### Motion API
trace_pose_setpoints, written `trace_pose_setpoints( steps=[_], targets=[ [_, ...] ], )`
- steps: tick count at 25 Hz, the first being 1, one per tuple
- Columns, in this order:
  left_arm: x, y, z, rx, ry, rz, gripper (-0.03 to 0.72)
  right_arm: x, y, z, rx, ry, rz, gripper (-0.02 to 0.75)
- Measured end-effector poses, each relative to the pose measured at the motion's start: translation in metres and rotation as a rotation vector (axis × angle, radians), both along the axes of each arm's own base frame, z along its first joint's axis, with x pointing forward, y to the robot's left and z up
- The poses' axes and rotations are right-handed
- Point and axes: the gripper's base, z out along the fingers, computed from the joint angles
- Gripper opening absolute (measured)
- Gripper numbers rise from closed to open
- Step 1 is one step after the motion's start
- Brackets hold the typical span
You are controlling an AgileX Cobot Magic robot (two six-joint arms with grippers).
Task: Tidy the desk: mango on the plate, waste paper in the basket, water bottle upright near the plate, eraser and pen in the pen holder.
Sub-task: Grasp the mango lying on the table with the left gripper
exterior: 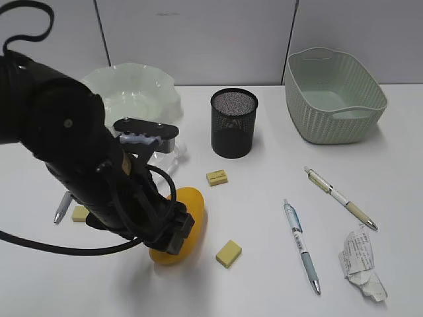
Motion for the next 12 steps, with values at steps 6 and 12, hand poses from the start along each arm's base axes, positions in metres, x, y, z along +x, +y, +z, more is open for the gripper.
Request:
trace_pose_setpoints(
  steps=[6,12],
  targets=[
    [0.007,-0.007,-0.018,-0.008,-0.015,0.007,0.624,0.0,0.0,0.0,0.0,0.0,0.0,0.494],
    [0.014,-0.012,-0.04,0.0,-0.024,0.005,0.625,0.0,0.0,0.0,0.0,0.0,0.0,0.494]
  ],
)
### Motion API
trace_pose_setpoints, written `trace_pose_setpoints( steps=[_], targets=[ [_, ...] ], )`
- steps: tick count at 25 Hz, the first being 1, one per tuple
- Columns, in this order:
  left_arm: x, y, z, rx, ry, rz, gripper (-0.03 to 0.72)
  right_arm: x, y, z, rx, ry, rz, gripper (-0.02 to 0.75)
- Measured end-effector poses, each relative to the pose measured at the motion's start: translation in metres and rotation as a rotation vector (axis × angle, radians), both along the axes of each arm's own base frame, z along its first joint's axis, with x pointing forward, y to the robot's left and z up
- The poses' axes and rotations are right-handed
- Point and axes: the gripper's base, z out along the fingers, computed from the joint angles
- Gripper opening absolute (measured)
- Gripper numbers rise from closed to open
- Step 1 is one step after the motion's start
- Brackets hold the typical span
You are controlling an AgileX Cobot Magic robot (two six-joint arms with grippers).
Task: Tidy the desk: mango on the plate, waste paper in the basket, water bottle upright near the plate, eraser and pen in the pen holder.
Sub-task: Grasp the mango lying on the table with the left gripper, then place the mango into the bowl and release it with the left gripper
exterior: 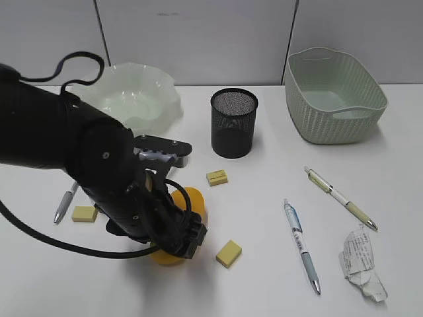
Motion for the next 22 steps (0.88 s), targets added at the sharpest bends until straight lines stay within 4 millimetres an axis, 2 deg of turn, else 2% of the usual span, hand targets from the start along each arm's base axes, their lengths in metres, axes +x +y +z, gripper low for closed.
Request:
trace_pose_setpoints(
  steps=[5,8,16,19,22],
  targets=[
    [0.004,-0.003,-0.01,-0.009,-0.023,-0.004,0.613,0.0,0.0,0.0,0.0,0.0,0.0,0.494],
    [0.005,-0.004,-0.011,-0.014,-0.03,-0.004,0.56,0.0,0.0,0.0,0.0,0.0,0.0,0.494],
    [0.004,-0.003,-0.01,0.006,-0.008,-0.006,0.556,0.0,0.0,0.0,0.0,0.0,0.0,0.494],
    [0.0,0.001,0.001,0.021,0.004,-0.014,0.556,0.0,0.0,0.0,0.0,0.0,0.0,0.494],
    [0.001,0.0,0.024,-0.004,-0.03,-0.024,0.555,0.0,0.0,0.0,0.0,0.0,0.0,0.494]
  ],
)
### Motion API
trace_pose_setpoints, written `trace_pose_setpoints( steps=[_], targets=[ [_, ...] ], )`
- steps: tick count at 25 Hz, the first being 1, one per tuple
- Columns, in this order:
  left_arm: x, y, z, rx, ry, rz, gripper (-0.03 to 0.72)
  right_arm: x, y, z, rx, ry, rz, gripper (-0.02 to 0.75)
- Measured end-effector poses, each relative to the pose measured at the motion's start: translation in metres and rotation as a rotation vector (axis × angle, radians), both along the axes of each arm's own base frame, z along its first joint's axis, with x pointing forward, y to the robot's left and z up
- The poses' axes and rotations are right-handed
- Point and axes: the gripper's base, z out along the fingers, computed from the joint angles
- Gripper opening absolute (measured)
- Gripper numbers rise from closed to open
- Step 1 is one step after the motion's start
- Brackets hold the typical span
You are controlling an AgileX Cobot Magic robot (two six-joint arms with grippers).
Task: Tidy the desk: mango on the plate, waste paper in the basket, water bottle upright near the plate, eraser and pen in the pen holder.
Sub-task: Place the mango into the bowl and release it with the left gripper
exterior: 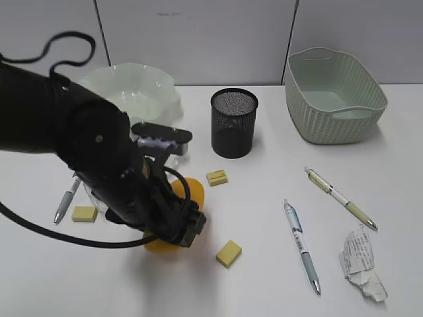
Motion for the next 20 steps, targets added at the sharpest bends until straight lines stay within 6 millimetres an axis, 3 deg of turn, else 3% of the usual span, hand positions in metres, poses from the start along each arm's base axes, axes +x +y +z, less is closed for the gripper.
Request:
trace_pose_setpoints(
  steps=[5,9,16,20],
  targets=[
    [0.01,0.003,0.052,-0.04,-0.142,-0.037,0.555,0.0,0.0,0.0,0.0,0.0,0.0,0.494],
    [0.038,0.022,0.085,-0.059,-0.257,0.024,0.555,0.0,0.0,0.0,0.0,0.0,0.0,0.494],
    [0.104,0.098,0.108,-0.085,-0.391,0.288,0.554,0.0,0.0,0.0,0.0,0.0,0.0,0.494],
    [0.136,0.122,0.11,-0.092,-0.489,0.342,0.554,0.0,0.0,0.0,0.0,0.0,0.0,0.494]
  ],
)
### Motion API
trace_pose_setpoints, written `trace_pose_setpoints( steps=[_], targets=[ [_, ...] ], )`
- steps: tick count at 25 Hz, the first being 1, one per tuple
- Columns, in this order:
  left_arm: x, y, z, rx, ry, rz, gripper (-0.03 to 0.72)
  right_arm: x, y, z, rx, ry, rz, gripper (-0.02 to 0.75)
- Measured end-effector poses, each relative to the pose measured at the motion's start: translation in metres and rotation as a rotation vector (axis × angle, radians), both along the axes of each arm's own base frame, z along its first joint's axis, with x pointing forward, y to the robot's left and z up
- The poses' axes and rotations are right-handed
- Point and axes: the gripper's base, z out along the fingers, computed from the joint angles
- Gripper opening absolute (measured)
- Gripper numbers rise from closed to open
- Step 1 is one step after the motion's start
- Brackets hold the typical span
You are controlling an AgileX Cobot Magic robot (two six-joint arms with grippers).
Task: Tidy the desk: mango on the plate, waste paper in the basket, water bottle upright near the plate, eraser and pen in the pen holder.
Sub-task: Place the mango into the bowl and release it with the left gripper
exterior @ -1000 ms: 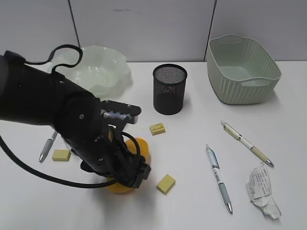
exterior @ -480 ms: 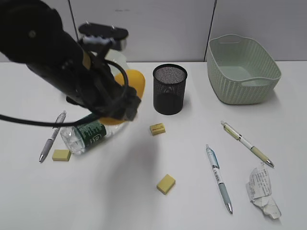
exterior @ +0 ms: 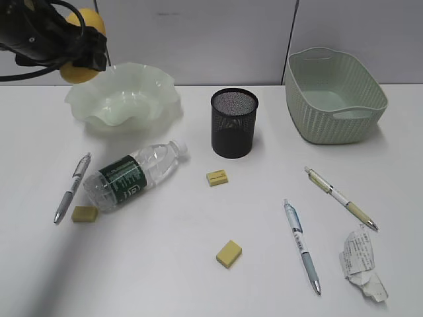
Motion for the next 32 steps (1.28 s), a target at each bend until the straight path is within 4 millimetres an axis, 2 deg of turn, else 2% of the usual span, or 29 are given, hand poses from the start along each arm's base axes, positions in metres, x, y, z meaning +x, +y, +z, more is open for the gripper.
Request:
trace_pose_setpoints(
  steps=[4,9,13,20,25,32],
  targets=[
    [0.028,-0.004,-0.018,0.035,-0.056,-0.029,0.554,0.0,0.0,0.0,0.0,0.0,0.0,0.494],
    [0.059,-0.016,-0.058,0.026,-0.09,-0.058,0.554,0.0,0.0,0.0,0.0,0.0,0.0,0.494],
    [0.073,-0.023,-0.092,0.011,-0.113,-0.08,0.554,0.0,0.0,0.0,0.0,0.0,0.0,0.494],
    [0.081,-0.026,-0.133,0.039,-0.09,-0.117,0.554,0.0,0.0,0.0,0.0,0.0,0.0,0.494],
    [0.081,-0.026,-0.137,0.048,-0.086,-0.125,0.554,0.0,0.0,0.0,0.0,0.0,0.0,0.494],
    [0.081,-0.026,-0.135,0.048,-0.091,-0.127,0.603,0.0,0.0,0.0,0.0,0.0,0.0,0.494]
  ],
)
